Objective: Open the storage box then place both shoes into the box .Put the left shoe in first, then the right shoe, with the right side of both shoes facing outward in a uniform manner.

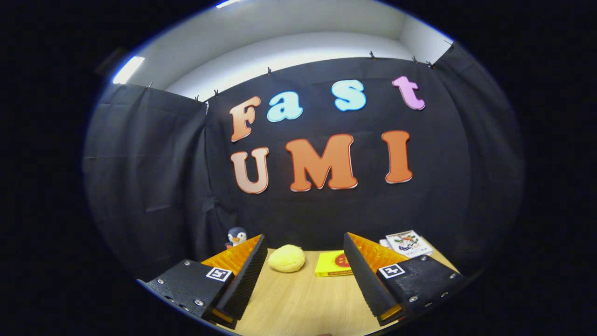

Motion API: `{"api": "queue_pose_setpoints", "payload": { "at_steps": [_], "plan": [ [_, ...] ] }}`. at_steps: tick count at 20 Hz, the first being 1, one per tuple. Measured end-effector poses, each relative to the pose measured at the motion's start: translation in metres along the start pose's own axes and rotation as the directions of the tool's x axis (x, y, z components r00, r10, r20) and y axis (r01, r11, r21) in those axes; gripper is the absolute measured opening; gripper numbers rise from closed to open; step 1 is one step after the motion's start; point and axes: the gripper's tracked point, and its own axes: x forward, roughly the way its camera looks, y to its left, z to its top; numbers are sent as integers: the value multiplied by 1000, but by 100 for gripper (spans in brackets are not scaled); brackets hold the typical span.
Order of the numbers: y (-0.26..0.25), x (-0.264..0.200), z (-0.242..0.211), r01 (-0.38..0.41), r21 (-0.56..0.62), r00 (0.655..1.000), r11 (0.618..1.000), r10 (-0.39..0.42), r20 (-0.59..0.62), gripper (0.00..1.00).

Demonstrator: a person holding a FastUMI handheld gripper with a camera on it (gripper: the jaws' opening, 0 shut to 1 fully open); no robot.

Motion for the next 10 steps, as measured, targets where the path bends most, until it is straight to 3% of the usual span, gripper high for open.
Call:
{"api": "queue_pose_setpoints", "payload": {
  "at_steps": [10],
  "plan": [
    [-54, -7, 69, 91, -32, 979, 995, -84, 187, 98]
  ]
}}
